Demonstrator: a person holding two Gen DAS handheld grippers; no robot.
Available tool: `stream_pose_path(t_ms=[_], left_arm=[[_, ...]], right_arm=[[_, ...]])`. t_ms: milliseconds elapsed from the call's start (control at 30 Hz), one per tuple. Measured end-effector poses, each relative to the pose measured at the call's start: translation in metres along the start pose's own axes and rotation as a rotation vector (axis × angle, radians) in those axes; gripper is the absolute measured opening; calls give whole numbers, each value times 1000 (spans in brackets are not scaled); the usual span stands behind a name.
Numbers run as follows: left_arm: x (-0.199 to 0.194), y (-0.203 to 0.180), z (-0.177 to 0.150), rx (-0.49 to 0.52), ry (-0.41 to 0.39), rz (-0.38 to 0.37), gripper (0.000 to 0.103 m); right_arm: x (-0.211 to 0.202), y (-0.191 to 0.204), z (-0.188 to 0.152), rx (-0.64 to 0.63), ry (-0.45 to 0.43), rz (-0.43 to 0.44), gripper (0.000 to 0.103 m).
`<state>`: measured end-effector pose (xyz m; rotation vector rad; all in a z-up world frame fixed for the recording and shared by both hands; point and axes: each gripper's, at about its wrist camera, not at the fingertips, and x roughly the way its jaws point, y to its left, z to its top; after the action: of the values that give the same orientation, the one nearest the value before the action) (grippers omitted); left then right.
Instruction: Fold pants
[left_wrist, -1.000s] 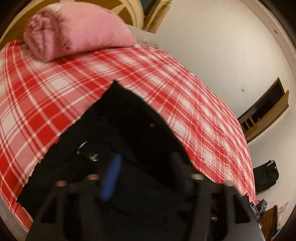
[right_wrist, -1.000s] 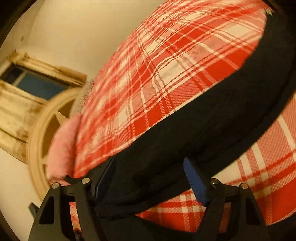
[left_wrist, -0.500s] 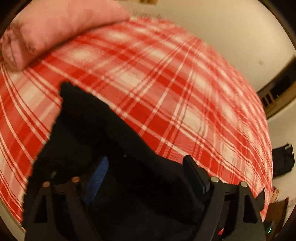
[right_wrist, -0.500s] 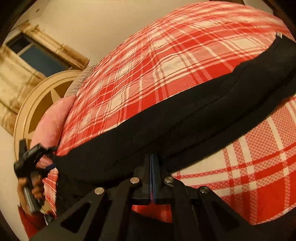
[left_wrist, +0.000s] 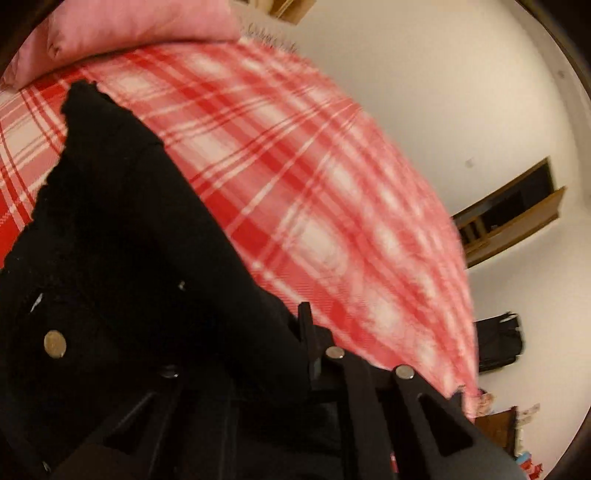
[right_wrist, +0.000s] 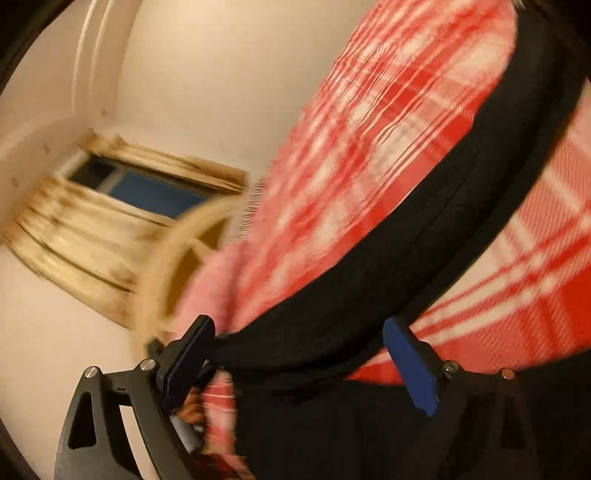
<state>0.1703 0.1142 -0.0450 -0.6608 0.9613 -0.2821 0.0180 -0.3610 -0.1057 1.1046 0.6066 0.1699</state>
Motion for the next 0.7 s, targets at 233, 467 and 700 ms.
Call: stream_pose_path(t_ms=[233, 467, 700], left_arm=[[-61, -21, -10, -16, -72, -163, 10], [-88, -15, -24, -26, -91, -202, 10], [-76, -8, -18, -36, -62, -197, 10]], right_arm=[[34, 9, -22, 73, 120, 107, 93], [52, -3, 7, 50, 18, 12, 84], [10, 12, 42, -32, -57, 5, 4]])
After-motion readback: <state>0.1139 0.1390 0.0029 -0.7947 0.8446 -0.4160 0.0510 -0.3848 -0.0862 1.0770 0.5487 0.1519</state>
